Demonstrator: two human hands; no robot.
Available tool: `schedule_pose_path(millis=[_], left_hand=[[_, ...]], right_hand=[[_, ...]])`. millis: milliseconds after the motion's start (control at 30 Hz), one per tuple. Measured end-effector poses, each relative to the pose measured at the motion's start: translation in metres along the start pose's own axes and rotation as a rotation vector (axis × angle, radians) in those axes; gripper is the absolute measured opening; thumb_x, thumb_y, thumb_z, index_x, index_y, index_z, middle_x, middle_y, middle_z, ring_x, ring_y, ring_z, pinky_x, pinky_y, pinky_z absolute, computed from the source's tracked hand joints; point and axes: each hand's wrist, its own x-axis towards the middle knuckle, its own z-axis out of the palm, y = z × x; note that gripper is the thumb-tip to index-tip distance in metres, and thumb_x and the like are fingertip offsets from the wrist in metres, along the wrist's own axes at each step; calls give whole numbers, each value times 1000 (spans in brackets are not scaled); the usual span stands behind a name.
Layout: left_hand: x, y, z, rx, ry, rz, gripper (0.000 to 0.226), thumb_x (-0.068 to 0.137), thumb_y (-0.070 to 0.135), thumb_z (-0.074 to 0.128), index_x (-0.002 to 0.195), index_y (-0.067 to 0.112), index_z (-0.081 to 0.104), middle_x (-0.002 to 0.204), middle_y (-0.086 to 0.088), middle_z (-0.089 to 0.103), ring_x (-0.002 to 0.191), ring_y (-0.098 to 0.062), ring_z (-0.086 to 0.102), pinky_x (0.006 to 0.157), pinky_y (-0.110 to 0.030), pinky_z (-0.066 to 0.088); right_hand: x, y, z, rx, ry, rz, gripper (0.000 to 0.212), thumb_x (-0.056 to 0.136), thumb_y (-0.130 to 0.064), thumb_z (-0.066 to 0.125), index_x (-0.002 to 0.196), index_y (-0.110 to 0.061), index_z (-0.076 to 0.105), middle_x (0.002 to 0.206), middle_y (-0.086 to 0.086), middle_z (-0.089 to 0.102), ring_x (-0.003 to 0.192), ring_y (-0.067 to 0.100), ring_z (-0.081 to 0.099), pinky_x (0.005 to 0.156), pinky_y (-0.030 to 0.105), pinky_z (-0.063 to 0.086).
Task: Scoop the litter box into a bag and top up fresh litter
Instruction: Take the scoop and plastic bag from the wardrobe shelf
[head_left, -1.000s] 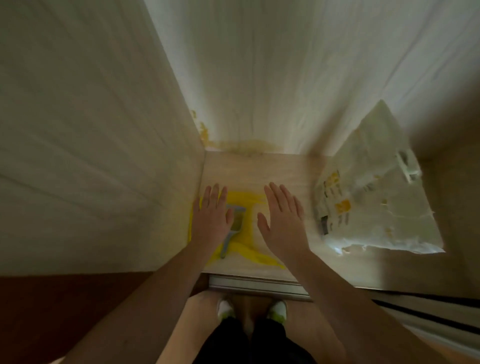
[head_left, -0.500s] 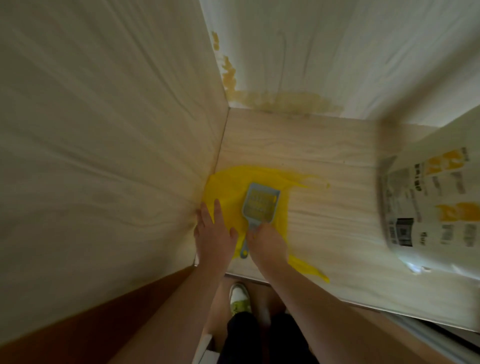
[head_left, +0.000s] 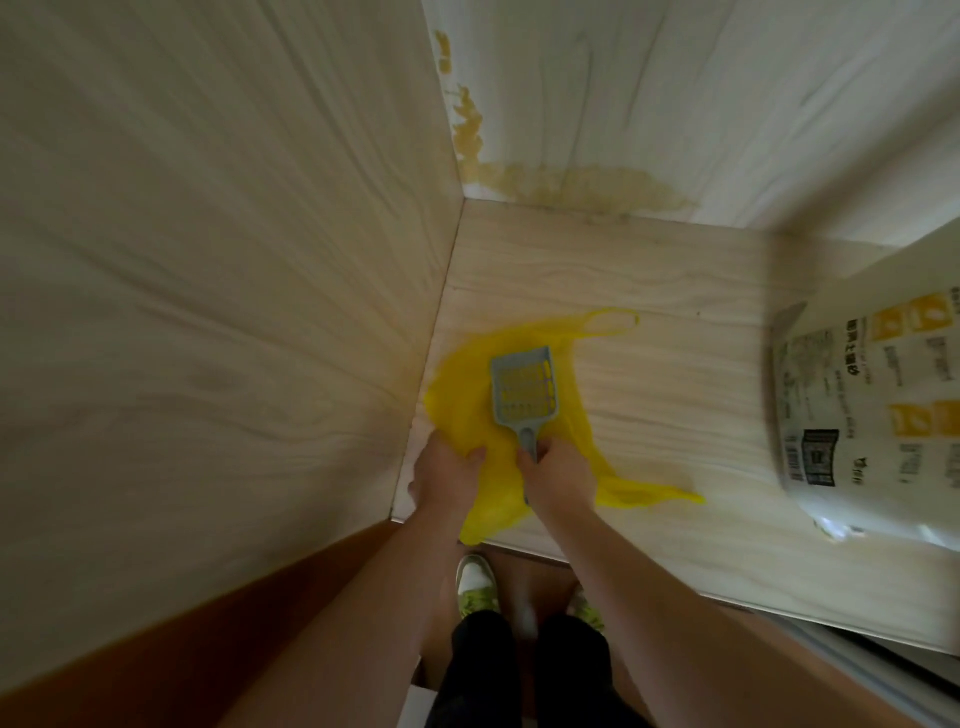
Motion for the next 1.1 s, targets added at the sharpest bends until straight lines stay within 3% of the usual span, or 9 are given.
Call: schedule_pose_path(millis=[100, 300, 400, 533, 633, 733, 900, 1033, 1100], left_hand=[[-10, 6, -7, -174, -92, 44, 29, 92, 28, 62, 106, 3, 63, 107, -20, 65, 98, -33, 60, 81, -41, 49], [-41, 19, -25, -487, -216, 4, 41, 96, 32, 57, 132, 12, 56, 127, -11, 60, 113, -33, 58, 90, -38, 46], [-66, 23, -38, -669, -290, -48, 34, 94, 30, 61, 126, 18, 58, 126, -11, 63, 112, -33, 60, 98, -53, 47], [-110, 34, -59, -886, -357, -59, 31, 90, 22, 67, 121, 23, 60, 113, -5, 69, 103, -30, 65, 91, -55, 52], [-144, 41, -73, -1009, -442, -22, 29, 92, 14, 65, 119, 24, 62, 108, -2, 72, 97, -27, 69, 83, -50, 56], [-182, 44, -85, -1093, -495, 42, 26, 92, 8, 63, 107, 29, 64, 95, 6, 76, 85, -19, 73, 64, -38, 59], [-236, 46, -88, -1149, -410, 25, 34, 89, 2, 64, 117, 20, 61, 103, -2, 71, 87, -21, 70, 64, -37, 57], [-267, 34, -80, -1137, -340, -5, 39, 89, 9, 66, 119, 32, 53, 109, 3, 66, 94, -22, 65, 69, -42, 56], [-282, 22, -74, -1129, -312, -2, 44, 91, 20, 66, 126, 37, 46, 111, 10, 62, 98, -19, 63, 77, -48, 56]], right_hand=[[-3, 13, -19, 222, 0, -9, 15, 95, -32, 53, 96, -17, 56, 85, 2, 70, 73, 22, 62, 60, 34, 44], [-28, 42, -69, 267, 46, -109, 11, 99, -25, 47, 89, -20, 50, 63, -9, 57, 55, 12, 51, 47, 28, 31], [-56, 53, -94, 320, 37, -145, 23, 100, -26, 43, 87, -14, 58, 59, -4, 53, 54, 17, 48, 49, 31, 29], [-111, 54, -123, 565, 24, -85, 30, 102, -25, 40, 80, -13, 57, 56, 0, 45, 51, 17, 41, 56, 37, 30], [-150, 50, -138, 611, 86, -62, 39, 101, -35, 38, 69, -16, 47, 56, -1, 43, 51, 18, 39, 57, 36, 30], [-181, 51, -151, 491, 138, -73, 45, 95, -56, 40, 78, -19, 59, 65, -8, 59, 61, 11, 55, 52, 28, 32], [-207, 60, -160, 531, 17, -132, 41, 89, -53, 55, 85, -13, 59, 68, 1, 59, 58, 14, 53, 53, 30, 35], [-213, 73, -175, 638, -24, -233, 29, 89, -38, 64, 74, -20, 48, 64, 2, 48, 58, 22, 48, 55, 41, 37], [-210, 84, -186, 560, -55, -310, 17, 92, -31, 62, 86, -19, 52, 74, 6, 51, 64, 25, 51, 57, 40, 41]])
